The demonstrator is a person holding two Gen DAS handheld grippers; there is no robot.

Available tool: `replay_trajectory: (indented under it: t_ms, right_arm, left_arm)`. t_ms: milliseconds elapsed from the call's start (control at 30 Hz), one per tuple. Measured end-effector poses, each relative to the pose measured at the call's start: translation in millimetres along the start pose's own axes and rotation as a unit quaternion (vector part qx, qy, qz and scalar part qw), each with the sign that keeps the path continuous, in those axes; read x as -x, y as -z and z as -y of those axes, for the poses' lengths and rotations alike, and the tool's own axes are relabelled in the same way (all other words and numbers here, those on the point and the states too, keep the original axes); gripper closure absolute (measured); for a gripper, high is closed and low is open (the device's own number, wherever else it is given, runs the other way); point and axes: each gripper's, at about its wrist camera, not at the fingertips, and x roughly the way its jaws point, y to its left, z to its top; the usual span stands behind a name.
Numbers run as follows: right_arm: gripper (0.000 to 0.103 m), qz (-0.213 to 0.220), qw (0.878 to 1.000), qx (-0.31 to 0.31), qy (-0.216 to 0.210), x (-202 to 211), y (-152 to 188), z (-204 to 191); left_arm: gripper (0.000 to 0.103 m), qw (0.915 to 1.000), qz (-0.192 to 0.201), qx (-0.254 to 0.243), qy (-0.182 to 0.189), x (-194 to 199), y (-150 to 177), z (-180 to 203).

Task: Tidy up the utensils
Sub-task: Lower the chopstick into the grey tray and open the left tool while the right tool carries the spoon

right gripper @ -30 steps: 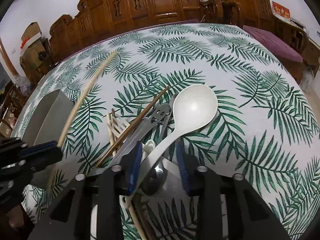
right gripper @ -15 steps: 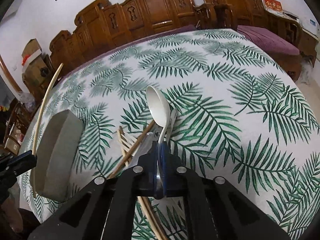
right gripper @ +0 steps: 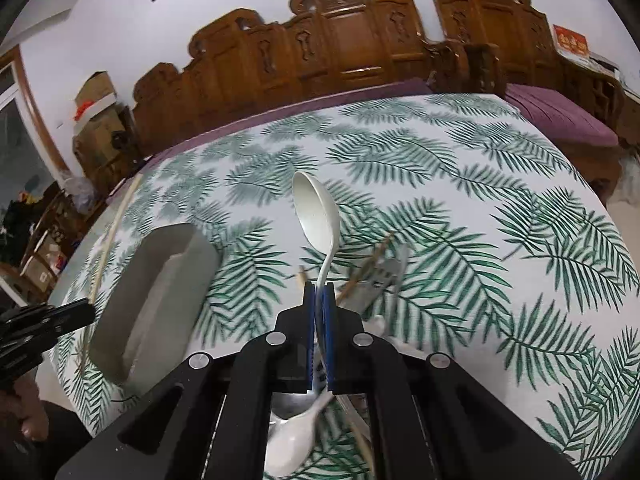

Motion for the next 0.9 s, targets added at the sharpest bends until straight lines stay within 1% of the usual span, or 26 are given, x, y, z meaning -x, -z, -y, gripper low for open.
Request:
replay_trajectory:
  t_ms: [233, 400, 533, 733, 900]
  right_arm:
    - [0.098, -0.002, 1.0, 0.023, -0.019, 0, 3, -24]
    - [0.098, -0.003, 0.999, 0.028, -0.029, -1, 4, -33]
    - [0.098, -0.004, 0.999, 0.033, -0.034, -3, 5, -39]
    - [0.098, -0.008, 0.999, 0.037, -0.04, -3, 6, -47]
    - [0.098, -0.007, 0.998, 0.043, -0.049, -1, 3, -64]
  left_arm:
    - [0.099, 0.9993, -0.024, 0.019, -0.019, -11, 7, -30]
    - [0.099, 0.9978, -0.051, 0.029, -0.031, -29, 12, -43]
    - [0.099, 0.9965, -0.064, 0.031, -0.044, -39, 14, -50]
    - [0.099, 0.9952, -0.068, 0.047, -0.052, -49, 11, -57]
    - [0.097, 0.9959, -0.053, 0.05, -0.054, -43, 3, -59]
